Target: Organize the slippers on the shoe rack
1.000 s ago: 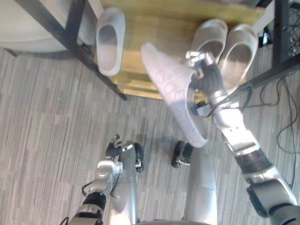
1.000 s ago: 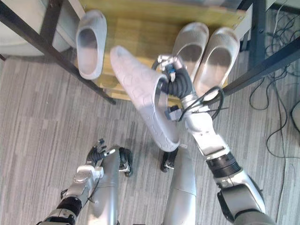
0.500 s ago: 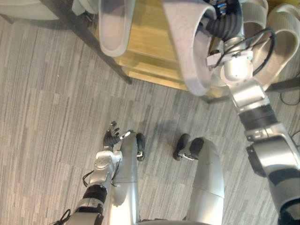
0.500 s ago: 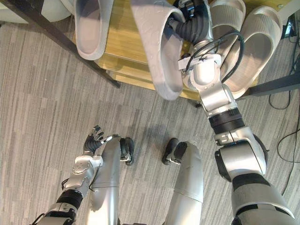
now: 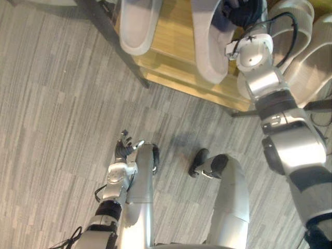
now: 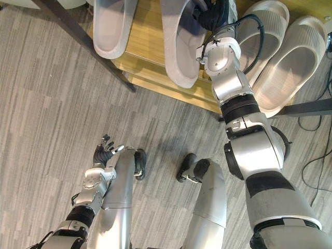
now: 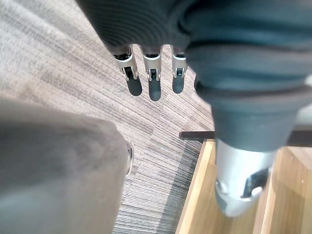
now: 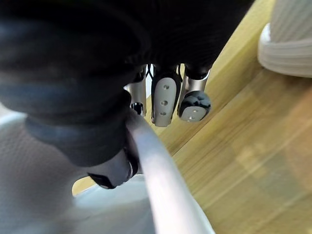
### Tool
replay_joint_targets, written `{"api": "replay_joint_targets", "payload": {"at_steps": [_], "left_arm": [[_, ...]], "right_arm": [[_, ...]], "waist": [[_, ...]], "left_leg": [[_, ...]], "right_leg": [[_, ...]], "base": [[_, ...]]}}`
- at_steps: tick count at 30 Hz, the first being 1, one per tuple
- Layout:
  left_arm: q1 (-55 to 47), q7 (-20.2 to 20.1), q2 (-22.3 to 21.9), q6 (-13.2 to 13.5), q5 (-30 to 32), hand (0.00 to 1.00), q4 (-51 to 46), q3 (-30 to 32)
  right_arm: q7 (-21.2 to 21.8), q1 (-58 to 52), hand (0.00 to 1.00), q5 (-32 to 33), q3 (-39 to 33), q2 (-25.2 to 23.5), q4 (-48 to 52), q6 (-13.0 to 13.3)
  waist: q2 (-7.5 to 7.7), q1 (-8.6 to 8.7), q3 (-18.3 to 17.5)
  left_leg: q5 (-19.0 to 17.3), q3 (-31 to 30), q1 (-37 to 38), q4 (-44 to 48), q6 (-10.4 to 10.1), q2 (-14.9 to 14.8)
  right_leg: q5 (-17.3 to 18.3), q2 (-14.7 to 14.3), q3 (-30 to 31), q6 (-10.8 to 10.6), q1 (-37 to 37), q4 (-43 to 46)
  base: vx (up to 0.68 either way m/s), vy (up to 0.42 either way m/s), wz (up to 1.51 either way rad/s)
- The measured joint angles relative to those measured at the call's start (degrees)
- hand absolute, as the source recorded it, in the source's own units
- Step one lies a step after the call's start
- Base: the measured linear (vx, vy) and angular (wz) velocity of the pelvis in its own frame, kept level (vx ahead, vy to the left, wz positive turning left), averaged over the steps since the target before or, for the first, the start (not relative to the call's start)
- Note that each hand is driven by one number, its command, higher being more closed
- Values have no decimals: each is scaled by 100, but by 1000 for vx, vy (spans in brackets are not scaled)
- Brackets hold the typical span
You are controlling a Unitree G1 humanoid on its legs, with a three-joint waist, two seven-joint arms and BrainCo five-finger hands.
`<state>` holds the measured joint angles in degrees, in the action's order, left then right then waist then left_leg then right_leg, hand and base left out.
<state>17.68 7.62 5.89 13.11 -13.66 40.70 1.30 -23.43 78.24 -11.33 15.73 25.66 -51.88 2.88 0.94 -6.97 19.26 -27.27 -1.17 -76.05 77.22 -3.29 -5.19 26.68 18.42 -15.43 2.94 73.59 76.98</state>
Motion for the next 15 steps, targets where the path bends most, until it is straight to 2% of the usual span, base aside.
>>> {"api": "replay_joint_targets", "payload": {"at_steps": [3,4,7,11,15], "left_arm": [[37,0,-46,0,-8,0,66,-8],[71,0,-69,-2,-10,0,149,-21],[85,2,-127,-9,-11,0,233,-70],[185,8,-247,-16,-114,0,330,-91],[239,23,-254,-15,-138,0,330,-92]], "right_arm": [[-22,14,100,-6,-130,-44,-144,-66],[-27,16,0,-8,-214,-76,-294,-122],[-42,19,0,-9,-379,-82,-404,-198],[-168,142,0,5,-668,-89,-581,-340],[-197,196,0,62,-808,-92,-580,-334]], "waist": [[22,-17,-33],[31,-60,-117],[48,-93,-284],[50,-208,-293],[50,-216,-299]], "left_leg": [[87,-117,-1,-84,-72,75],[115,-186,-46,-99,-116,82],[209,-362,-168,-152,-204,172],[357,-468,-207,-303,-295,253],[408,-580,-288,-311,-342,263]], "right_leg": [[30,64,-137,55,-85,-24],[54,75,-246,95,-114,-31],[112,139,-435,179,-112,-20],[130,206,-551,215,-110,-34],[132,200,-669,219,-104,-41]], "base": [[28,-33,25],[27,-30,19],[46,-43,27],[26,-26,18],[26,-4,7]]}}
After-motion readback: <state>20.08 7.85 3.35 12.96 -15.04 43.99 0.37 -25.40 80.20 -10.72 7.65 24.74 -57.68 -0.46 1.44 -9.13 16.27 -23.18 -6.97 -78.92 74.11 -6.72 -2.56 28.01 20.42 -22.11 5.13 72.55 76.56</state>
